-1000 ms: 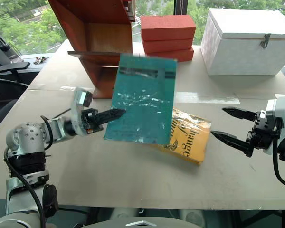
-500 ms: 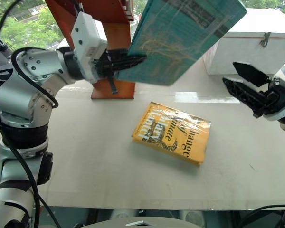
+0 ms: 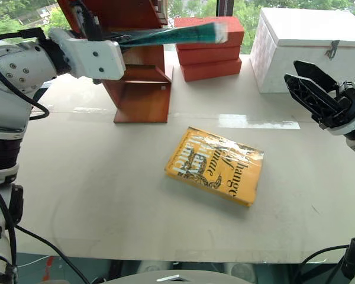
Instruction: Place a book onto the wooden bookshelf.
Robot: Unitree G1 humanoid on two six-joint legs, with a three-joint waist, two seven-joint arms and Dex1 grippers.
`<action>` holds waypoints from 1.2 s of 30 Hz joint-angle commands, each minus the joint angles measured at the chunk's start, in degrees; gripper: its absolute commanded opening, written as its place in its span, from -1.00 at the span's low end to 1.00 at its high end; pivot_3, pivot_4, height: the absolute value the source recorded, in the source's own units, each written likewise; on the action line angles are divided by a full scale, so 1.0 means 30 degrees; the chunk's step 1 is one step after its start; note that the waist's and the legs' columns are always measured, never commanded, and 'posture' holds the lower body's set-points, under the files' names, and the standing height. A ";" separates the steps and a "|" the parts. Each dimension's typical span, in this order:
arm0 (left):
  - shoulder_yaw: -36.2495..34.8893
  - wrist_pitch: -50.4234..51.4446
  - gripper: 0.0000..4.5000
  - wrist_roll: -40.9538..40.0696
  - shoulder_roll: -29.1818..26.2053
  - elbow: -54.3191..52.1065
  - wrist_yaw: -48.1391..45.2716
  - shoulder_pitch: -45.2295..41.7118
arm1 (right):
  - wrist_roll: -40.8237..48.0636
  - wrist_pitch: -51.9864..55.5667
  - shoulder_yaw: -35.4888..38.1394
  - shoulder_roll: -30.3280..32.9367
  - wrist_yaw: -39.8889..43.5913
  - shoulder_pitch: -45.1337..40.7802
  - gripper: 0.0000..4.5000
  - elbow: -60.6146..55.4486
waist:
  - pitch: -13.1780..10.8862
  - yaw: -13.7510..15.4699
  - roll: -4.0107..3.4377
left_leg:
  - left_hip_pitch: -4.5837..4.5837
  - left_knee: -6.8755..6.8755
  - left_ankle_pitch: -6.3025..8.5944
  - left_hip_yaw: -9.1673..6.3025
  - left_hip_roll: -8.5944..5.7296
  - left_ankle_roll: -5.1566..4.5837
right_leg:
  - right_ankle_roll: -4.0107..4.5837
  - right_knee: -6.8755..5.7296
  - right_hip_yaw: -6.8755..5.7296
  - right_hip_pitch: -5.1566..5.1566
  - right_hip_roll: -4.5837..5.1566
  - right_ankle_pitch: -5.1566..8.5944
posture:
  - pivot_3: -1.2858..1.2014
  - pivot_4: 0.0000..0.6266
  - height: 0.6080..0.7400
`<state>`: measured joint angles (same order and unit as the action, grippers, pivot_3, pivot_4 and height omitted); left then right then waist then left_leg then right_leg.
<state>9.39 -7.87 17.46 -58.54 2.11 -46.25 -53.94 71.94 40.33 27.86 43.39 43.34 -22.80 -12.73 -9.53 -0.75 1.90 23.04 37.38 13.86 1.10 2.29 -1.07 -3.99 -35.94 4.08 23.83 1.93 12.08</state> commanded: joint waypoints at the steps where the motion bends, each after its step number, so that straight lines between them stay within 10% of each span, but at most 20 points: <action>1: -0.0990 -0.0808 -0.98 0.0555 -0.0788 0.0469 0.0407 0.0301 | -0.1397 -0.0946 0.0024 0.0017 0.0076 -0.0183 1.00 -0.0119 | -0.0001 -0.0002 -0.0001 | 0.0002 0.0000 0.0000 0.0001 0.0000 0.0000 | 0.0000 -0.0003 -0.0001 0.0002 0.0000 0.0000 | 0.03 -0.52 1.00; 17: -0.1349 0.0511 -0.98 0.1031 -0.2274 0.1509 -0.0637 0.1700 | -0.2402 -0.1206 0.0081 -0.0344 0.0487 -0.0130 1.00 -0.0152 | -0.0008 -0.0380 -0.0008 | -0.0016 0.0003 0.0000 0.0012 0.0019 0.0000 | 0.0003 -0.0078 -0.0004 0.0024 -0.0012 0.0002 | 0.03 -0.52 1.00; 28: -0.3489 0.3199 0.98 0.1372 -0.1506 -0.1542 0.1364 0.5012 | -0.3665 -0.1960 0.0225 -0.0273 0.1029 -0.0077 1.00 0.0555 | -0.0009 -0.0482 -0.0010 | -0.0030 0.0019 0.0000 0.0014 0.0016 -0.0001 | 0.0001 -0.0123 0.0004 0.0024 -0.0007 0.0002 | 0.03 -0.52 1.00; 36: -0.7663 0.7472 1.00 -0.5162 0.3796 -0.7751 0.1613 1.0029 | -0.6847 -0.3726 0.0566 0.0031 0.2362 0.4505 1.00 0.0461 | -0.0006 -0.0184 -0.0002 | -0.0015 0.0018 0.0000 0.0006 0.0006 0.0000 | 0.0000 -0.0114 -0.0008 0.0019 0.0019 0.0002 | 0.03 -0.52 1.00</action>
<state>-10.77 11.59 7.80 -48.45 -16.35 -41.15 -24.69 53.09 31.71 27.16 42.61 48.96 -10.18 -10.16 -9.54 -1.30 1.89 22.99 37.46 13.87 1.12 2.29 -1.07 -3.99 -36.30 4.06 23.89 1.99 12.08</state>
